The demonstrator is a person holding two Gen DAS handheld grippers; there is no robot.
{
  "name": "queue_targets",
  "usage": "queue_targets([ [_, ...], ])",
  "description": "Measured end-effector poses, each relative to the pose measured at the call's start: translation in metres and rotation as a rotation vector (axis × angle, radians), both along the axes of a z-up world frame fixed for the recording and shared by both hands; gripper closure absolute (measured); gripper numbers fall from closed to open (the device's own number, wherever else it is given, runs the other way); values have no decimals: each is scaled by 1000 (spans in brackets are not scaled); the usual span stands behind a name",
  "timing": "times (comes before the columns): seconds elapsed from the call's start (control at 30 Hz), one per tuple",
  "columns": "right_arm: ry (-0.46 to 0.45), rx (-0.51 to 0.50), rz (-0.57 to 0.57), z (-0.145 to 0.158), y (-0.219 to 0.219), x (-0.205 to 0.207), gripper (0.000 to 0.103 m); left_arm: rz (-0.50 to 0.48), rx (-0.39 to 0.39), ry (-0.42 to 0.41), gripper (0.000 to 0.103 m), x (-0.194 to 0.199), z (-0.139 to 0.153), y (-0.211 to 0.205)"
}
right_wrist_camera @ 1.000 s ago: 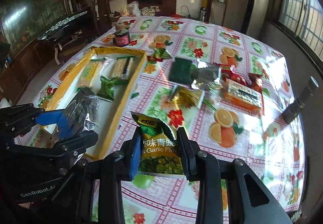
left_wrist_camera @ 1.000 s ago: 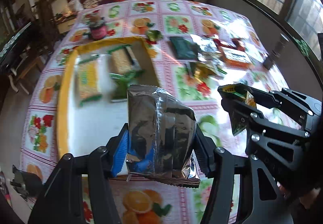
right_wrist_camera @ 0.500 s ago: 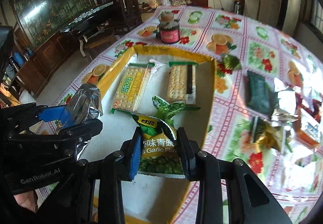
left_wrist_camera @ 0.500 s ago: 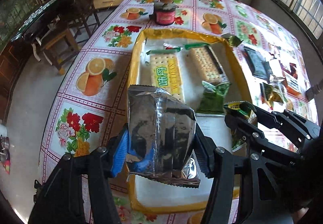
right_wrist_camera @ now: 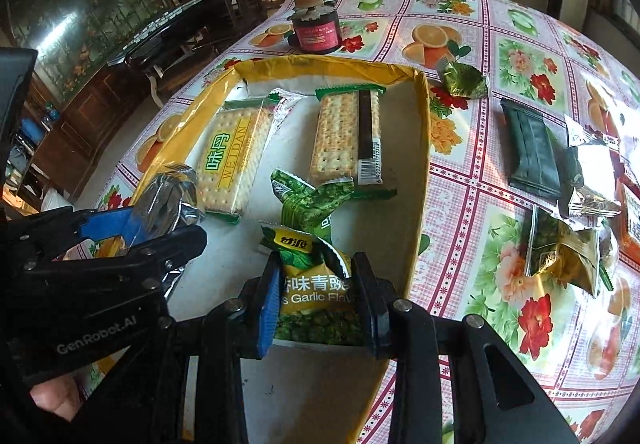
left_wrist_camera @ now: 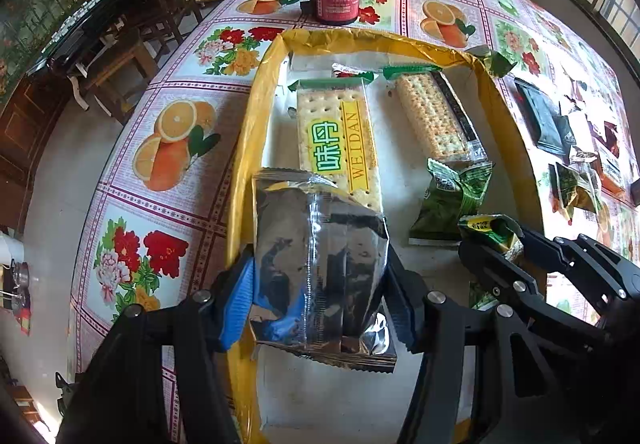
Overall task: Organize snacks
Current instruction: 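Carry both bags over the tray and open both grippers to drop them, then move both open grippers from the tray toward the remaining snacks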
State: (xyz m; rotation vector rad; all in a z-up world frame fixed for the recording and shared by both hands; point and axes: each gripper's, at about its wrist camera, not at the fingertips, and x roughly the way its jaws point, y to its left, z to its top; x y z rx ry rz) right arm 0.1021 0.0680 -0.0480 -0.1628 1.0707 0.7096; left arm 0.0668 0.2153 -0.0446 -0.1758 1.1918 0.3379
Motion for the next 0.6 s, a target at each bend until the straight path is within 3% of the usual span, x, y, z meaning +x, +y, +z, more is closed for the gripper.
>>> queue_targets([
  [0.3,22,-4,-6,1,-3,0,68,27,20,37,42,0,0,-2],
  [0.6,51,56,-37,16,-24,-6,56,41,35,35,33,-10,11,-11],
])
